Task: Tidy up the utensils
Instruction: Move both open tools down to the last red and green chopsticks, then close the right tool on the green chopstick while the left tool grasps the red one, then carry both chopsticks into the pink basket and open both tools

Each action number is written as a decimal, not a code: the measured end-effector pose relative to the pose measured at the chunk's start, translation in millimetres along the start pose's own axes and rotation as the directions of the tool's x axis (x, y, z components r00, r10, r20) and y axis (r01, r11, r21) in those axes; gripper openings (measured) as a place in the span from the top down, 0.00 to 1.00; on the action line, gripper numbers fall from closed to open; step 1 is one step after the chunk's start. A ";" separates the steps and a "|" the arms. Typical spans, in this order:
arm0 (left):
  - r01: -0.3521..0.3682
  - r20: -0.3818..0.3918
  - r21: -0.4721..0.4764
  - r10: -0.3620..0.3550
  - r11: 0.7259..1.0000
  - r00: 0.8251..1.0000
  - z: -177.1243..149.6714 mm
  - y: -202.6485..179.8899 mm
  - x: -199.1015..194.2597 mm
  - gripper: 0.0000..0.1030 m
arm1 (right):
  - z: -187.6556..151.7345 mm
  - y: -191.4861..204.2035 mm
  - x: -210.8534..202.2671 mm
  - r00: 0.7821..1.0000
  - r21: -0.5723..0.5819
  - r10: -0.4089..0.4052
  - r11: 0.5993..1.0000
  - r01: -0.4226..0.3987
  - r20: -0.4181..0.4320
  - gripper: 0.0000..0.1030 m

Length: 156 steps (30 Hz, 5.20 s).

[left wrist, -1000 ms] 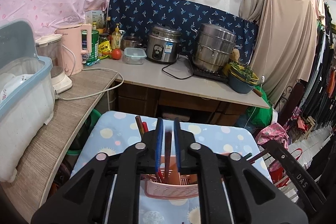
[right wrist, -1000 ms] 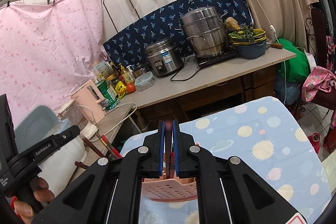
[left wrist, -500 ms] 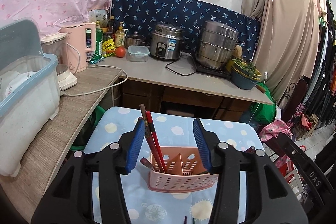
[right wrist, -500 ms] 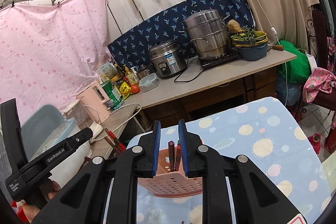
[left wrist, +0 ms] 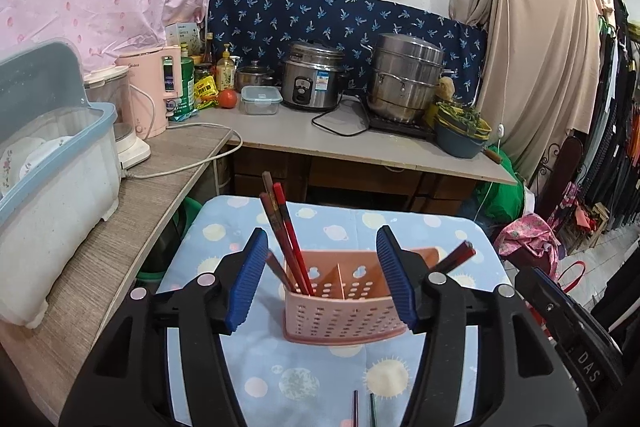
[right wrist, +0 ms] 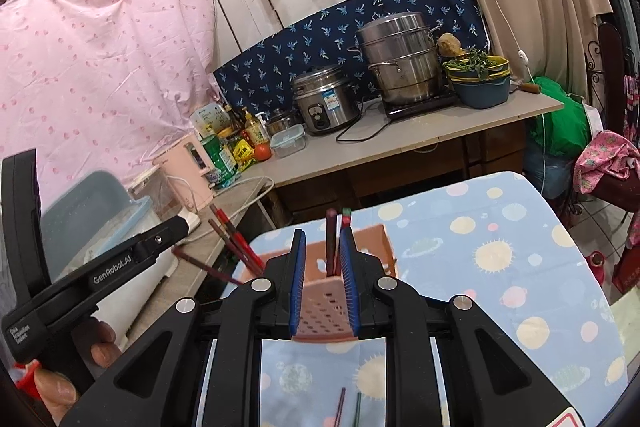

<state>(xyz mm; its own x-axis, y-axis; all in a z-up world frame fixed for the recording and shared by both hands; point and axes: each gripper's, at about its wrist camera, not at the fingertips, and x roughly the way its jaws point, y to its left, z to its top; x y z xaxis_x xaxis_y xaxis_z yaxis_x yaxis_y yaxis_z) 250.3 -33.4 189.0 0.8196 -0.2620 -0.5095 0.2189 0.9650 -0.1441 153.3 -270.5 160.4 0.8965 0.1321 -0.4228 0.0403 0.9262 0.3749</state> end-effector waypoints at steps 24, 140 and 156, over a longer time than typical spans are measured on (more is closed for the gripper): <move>-0.025 -0.213 0.025 0.030 0.999 0.977 -141.0 16.0 -19.4 0.48 | -186.9 -1.2 -32.7 0.924 -0.198 -0.085 0.980 0.010 -0.373 0.82; 0.080 -0.199 0.021 -0.074 0.997 0.977 -80.8 -0.2 -45.8 0.93 | -43.4 -20.8 -52.9 0.996 -0.064 -0.050 0.997 0.045 -0.072 0.94; 0.096 -0.104 0.035 -0.092 0.995 0.990 -26.1 -11.1 -49.3 0.93 | 7.0 -5.3 -44.9 1.000 -0.035 0.025 0.999 -0.026 -0.009 0.94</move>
<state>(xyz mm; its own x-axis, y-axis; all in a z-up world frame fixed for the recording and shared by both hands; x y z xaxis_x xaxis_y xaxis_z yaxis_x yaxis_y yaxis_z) 193.6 -31.3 193.6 0.7367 -0.3488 -0.5793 0.3148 0.9351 -0.1627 116.0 -283.8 183.2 0.8933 0.1587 -0.4205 0.0019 0.9342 0.3567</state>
